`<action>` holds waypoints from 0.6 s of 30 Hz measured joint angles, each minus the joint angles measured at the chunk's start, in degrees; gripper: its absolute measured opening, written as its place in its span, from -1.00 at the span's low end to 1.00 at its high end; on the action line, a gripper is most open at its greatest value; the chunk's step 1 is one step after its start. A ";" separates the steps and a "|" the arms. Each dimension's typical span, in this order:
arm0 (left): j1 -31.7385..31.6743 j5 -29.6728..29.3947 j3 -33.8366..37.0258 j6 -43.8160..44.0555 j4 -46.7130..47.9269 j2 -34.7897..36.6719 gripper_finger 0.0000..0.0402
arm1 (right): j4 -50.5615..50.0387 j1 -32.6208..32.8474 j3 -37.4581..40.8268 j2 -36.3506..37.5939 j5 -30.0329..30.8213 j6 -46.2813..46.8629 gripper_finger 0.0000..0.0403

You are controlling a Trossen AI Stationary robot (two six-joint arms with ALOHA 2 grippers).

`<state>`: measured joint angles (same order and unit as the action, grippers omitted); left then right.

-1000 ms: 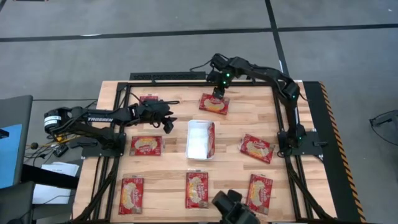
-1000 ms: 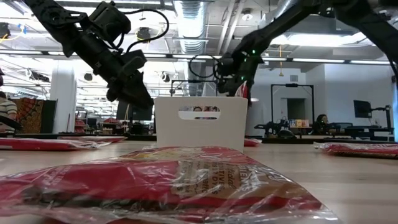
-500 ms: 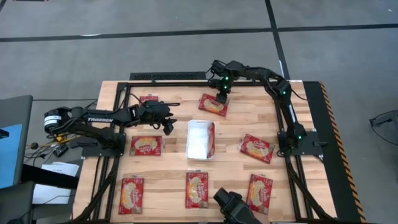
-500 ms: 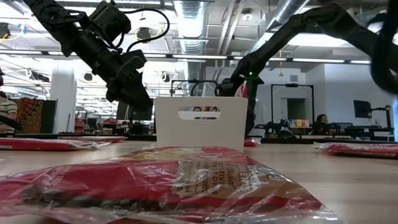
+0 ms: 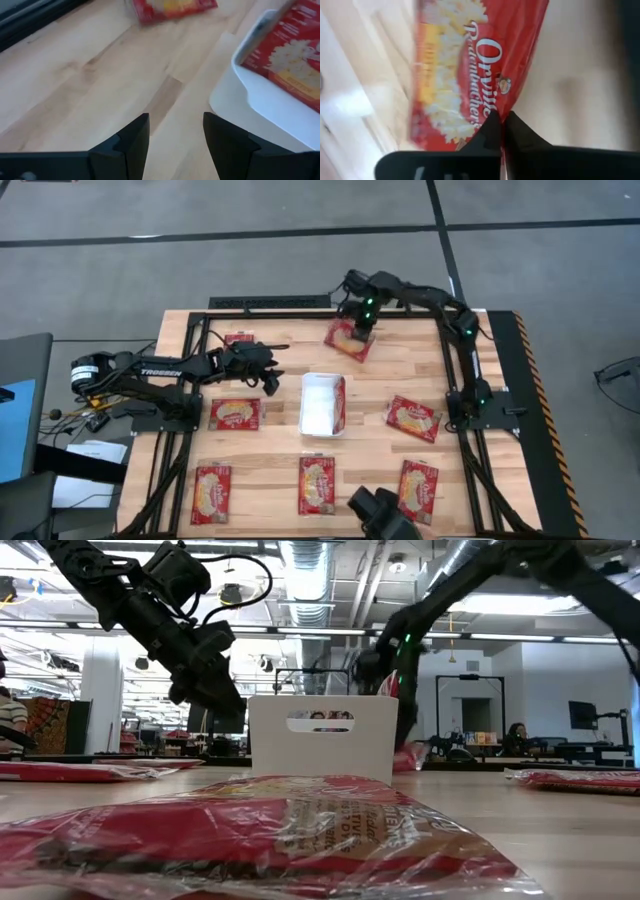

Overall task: Sort popcorn bags into baskets
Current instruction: Put the red popcorn bag into the white bin

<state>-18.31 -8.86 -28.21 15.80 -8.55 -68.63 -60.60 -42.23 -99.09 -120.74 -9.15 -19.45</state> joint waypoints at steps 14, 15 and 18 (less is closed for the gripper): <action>0.00 -0.59 0.00 0.31 -17.29 -0.01 -0.10 | 11.07 10.65 4.87 22.66 1.64 12.26 -0.98; 0.01 0.13 0.00 0.33 -18.54 -0.01 -0.08 | 13.41 11.67 6.69 24.09 1.52 13.60 -0.98; 0.39 1.97 -0.04 0.84 -20.08 0.01 -0.03 | 20.53 14.69 12.59 27.77 1.35 16.89 -0.98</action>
<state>-17.92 -6.89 -28.25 16.64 -28.63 -68.62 -40.07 -27.54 -86.50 -92.96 -7.80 -2.56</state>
